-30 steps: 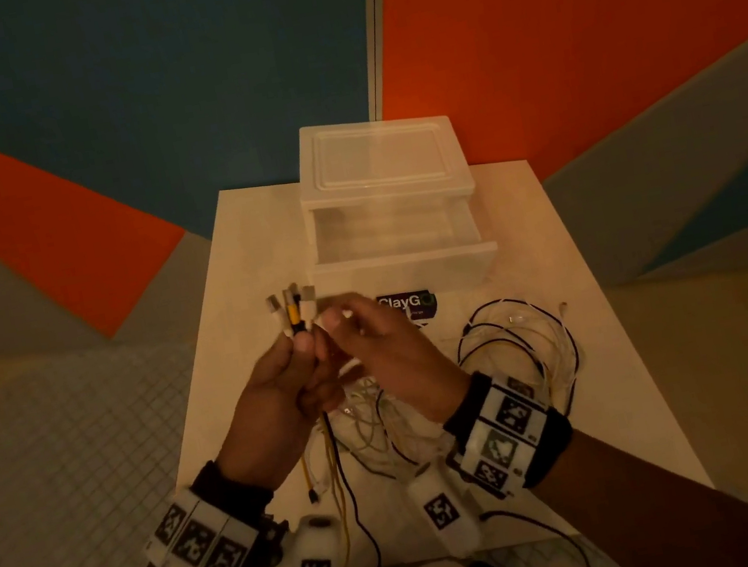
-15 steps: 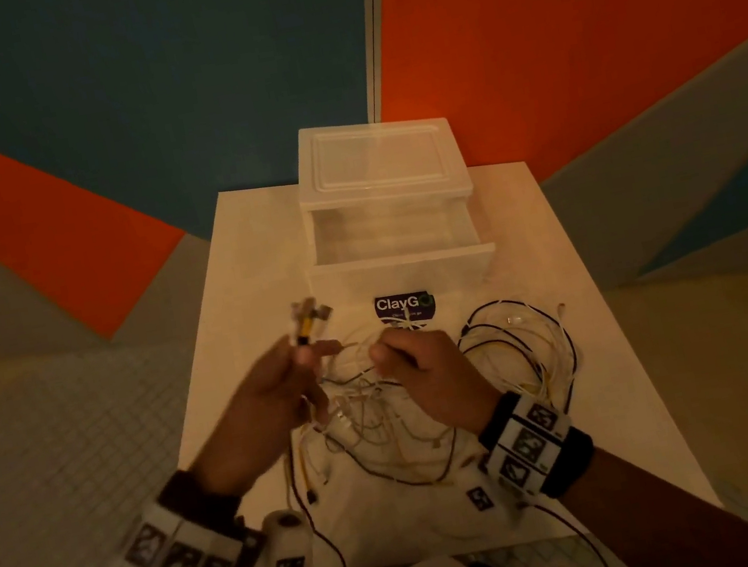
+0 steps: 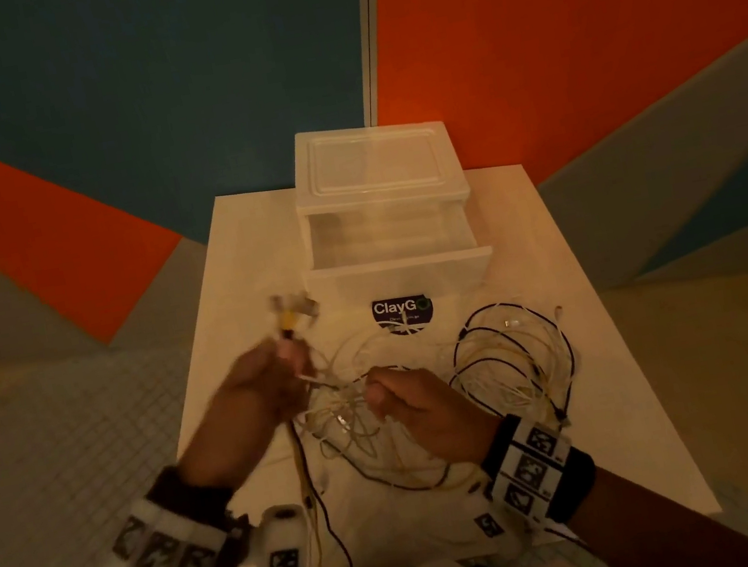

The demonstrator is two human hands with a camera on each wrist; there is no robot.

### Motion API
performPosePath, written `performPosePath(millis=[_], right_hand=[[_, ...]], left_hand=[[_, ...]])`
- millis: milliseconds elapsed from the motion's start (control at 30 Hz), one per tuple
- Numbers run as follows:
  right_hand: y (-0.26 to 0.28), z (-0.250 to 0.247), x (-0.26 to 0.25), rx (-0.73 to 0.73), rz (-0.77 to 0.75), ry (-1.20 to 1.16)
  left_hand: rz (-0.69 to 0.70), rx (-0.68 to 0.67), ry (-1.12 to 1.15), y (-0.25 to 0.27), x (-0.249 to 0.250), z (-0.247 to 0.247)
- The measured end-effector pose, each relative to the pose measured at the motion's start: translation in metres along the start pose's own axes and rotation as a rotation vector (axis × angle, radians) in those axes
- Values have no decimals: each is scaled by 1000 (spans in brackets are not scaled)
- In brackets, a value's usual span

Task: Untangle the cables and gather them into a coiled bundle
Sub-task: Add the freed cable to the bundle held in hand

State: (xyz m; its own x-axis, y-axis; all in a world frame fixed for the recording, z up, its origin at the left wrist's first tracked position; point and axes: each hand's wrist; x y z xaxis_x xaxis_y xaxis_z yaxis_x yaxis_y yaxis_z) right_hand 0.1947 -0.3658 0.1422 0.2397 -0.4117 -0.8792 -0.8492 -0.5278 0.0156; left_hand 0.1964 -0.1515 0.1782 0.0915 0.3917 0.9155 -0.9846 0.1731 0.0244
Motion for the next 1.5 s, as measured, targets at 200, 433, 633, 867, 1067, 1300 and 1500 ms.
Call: performPosePath(millis=[200, 433, 633, 867, 1067, 1300, 1500], right_hand=[[-5, -13, 80, -23, 205, 122], [-12, -16, 103, 24, 192, 451], [-23, -19, 46, 201, -24, 228], [-21, -8, 37, 83, 17, 229], [-15, -4, 61, 61, -5, 321], [4, -7, 143, 28, 323, 295], [-7, -10, 115, 338, 257, 139]], left_hand=[[115, -153, 686, 1, 40, -40], [120, -42, 732, 5, 50, -65], [-30, 177, -158, 0, 0, -8], [-66, 2, -145, -15, -34, 28], [-15, 29, 115, -21, -29, 23], [82, 20, 250, -18, -1, -3], [122, 69, 120, -19, 1, -14]])
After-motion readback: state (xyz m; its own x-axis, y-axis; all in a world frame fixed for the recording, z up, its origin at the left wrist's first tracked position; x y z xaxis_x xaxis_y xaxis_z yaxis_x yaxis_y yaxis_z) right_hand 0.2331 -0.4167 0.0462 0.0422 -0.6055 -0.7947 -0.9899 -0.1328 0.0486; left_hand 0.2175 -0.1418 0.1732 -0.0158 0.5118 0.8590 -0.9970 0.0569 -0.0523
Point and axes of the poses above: each hand's wrist, its own y-axis away from the middle knuckle, its own z-axis out of the palm, x = y × z, and after that the axes turned 5 degrees about z, right-handed
